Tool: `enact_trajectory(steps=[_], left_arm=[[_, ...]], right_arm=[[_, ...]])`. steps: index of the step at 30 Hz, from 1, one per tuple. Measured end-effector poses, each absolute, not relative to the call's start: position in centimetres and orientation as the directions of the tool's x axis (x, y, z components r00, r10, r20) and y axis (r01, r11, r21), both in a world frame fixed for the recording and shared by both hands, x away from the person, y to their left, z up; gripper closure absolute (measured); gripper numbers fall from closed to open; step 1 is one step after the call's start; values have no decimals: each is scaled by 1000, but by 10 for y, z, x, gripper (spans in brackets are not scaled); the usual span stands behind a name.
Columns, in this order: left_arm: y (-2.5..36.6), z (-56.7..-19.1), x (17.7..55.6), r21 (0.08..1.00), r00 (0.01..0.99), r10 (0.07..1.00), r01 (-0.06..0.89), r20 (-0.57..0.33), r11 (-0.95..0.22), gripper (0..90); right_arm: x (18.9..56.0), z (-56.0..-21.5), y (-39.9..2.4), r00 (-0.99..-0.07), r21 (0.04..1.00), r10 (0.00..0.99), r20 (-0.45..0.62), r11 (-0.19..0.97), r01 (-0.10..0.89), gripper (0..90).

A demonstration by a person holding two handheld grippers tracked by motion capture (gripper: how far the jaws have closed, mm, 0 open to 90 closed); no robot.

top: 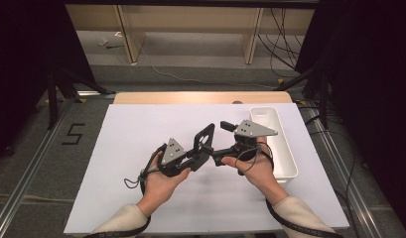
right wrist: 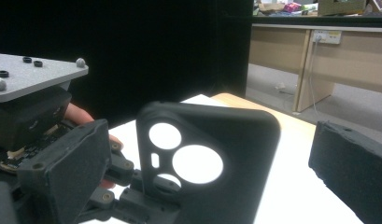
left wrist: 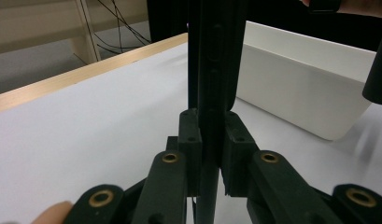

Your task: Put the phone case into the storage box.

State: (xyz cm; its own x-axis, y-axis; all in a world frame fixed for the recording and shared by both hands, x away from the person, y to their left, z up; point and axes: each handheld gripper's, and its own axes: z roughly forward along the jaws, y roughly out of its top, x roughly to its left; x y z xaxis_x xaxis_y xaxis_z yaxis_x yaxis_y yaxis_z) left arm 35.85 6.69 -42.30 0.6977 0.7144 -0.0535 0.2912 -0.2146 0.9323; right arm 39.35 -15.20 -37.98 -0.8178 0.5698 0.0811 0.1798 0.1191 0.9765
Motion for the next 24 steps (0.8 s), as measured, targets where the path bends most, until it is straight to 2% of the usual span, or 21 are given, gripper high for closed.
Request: enact_trajectory(steps=[24], left_arm=[[59,-423,357,935,705,707,285,-55,-211,798]], right_arm=[[393,-392,-145,-801,975,593,83,117,189,23]])
